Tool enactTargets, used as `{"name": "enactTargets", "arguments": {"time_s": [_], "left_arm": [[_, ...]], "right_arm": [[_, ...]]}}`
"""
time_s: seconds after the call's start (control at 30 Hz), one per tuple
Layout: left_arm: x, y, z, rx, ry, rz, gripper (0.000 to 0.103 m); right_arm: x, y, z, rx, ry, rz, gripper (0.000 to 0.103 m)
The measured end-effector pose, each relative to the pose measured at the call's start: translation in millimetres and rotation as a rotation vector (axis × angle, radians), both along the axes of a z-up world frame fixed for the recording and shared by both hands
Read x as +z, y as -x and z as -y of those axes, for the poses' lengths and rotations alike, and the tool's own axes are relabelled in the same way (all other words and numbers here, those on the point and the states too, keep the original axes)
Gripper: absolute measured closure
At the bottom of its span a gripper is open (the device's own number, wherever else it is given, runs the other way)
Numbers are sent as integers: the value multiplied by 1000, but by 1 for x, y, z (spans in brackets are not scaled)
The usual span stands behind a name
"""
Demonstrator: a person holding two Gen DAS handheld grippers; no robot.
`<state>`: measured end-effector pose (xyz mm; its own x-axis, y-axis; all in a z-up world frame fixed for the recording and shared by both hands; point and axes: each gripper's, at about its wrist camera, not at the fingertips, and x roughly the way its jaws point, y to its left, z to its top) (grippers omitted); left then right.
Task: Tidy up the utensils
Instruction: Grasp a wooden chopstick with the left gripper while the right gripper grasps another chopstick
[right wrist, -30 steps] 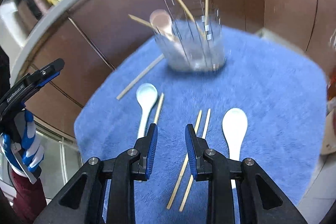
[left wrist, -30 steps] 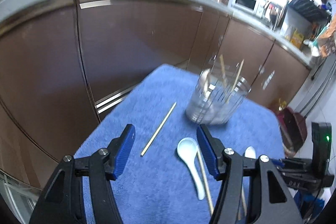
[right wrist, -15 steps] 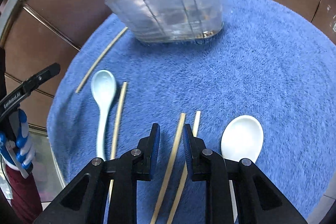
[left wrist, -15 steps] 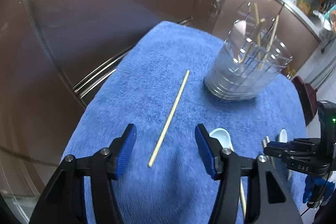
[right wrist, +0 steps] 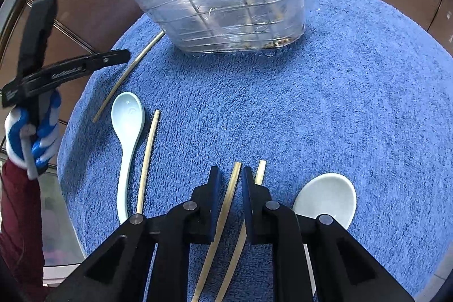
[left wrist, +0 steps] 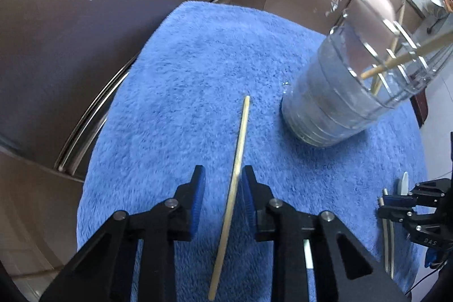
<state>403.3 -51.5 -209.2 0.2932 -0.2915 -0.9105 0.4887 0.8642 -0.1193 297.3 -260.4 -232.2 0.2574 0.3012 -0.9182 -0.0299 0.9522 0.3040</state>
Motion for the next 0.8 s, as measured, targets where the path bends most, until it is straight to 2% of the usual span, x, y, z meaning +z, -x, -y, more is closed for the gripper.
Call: {"name": "enactTargets", "arguments": {"time_s": [0.2,0.37,0.5,0.67,0.8], "left_arm": [[-12,-11,16,-59,-41,-33,89],[-15,-11,28,-91,-98,-8,96],[-16,-13,29,-76,-112,1,98],[-12,-8,19,-10,-82,25,98],[2,5,0,52,-41,61,98]], "right_arm": [[1,-7,-1,20,8,-24,88],[3,-19,-8,41,37,-40,91],[4,-24,-17,50,60,-45,94],[5,-24,-18,34,51,-37,95],[7,-18,-12,28,11,-12,96]]}}
